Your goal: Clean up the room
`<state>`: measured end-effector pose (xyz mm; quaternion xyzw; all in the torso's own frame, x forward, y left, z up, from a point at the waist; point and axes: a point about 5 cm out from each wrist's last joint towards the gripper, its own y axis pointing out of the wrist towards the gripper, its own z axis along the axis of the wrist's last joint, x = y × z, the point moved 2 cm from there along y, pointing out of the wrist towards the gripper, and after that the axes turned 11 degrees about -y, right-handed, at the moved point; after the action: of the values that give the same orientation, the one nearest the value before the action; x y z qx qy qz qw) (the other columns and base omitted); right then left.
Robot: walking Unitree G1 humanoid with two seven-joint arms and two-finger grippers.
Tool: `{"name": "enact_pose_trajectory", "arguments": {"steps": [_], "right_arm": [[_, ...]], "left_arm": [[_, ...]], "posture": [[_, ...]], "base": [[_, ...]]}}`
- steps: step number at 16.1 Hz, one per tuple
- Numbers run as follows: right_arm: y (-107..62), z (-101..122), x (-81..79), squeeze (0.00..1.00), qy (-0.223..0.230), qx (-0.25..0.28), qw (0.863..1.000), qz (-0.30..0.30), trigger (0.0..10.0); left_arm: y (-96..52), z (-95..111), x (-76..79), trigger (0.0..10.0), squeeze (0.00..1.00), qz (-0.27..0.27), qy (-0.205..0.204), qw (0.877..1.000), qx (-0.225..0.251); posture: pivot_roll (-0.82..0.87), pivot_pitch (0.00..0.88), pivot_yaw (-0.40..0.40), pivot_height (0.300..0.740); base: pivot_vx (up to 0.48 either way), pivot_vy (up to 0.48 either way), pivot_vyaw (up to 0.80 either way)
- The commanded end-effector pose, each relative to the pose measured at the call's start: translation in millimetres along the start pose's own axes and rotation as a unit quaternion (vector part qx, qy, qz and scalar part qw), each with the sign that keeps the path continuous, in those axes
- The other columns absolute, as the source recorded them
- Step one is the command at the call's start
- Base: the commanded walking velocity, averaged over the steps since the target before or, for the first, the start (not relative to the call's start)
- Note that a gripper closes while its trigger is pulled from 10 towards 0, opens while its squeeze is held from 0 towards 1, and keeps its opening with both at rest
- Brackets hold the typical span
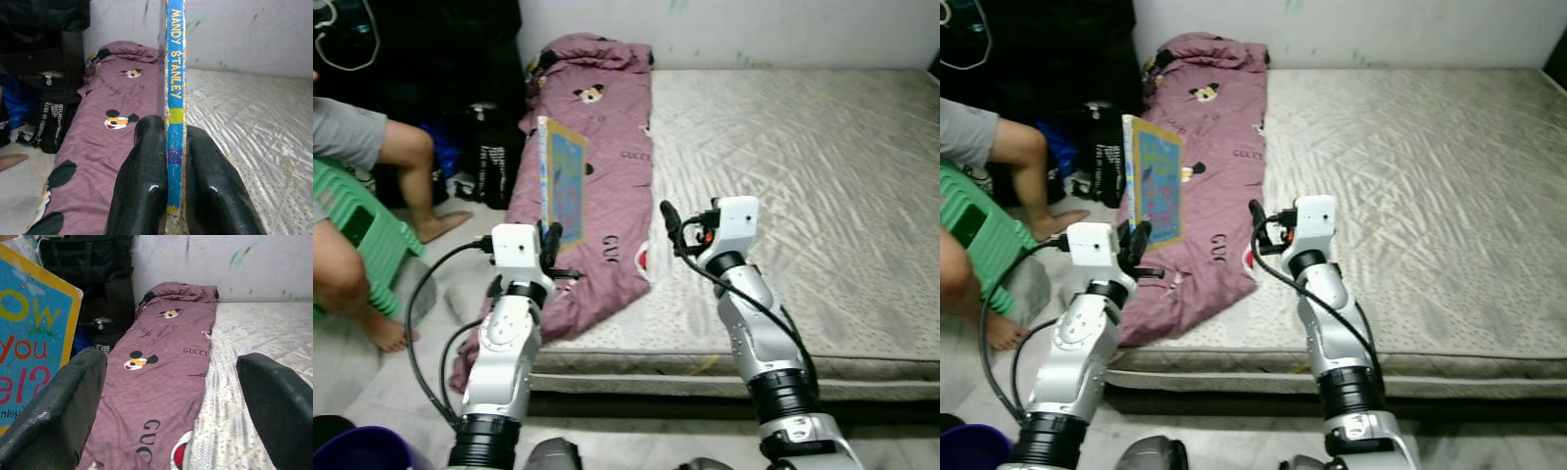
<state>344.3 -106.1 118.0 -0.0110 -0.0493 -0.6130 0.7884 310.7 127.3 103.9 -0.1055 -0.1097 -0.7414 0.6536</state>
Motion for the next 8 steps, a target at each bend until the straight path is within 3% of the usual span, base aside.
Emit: {"name": "enact_pose_trajectory", "arguments": {"steps": [1, 3, 8], "right_arm": [[3.5, 2.2, -3.0, 0.00, 0.002, 0.000, 1.000, 0.001, 10.0], [4.0, 2.5, -2.8, 0.00, 0.001, 0.000, 1.000, 0.001, 10.0], [4.8, 2.6, -1.7, 0.00, -0.002, 0.000, 1.000, 0.000, 10.0]], "left_arm": [[3.8, 12.8, -3.8, 10.0, 0.00, 0.005, -0.001, 1.000, 0.023], [4.3, 13.3, -4.2, 10.0, 0.00, 0.005, -0.001, 1.000, 0.024], [4.0, 14.6, -1.0, 10.0, 0.00, -0.003, -0.003, 0.999, 0.031]], "posture": [[-0.10, 0.000, 0.009, 0.740], [-0.10, 0.000, 0.009, 0.740], [-0.10, 0.000, 0.008, 0.740]], "base": [[0.000, 0.480, 0.00], [0.000, 0.480, 0.00], [0.000, 0.000, 0.00]]}}
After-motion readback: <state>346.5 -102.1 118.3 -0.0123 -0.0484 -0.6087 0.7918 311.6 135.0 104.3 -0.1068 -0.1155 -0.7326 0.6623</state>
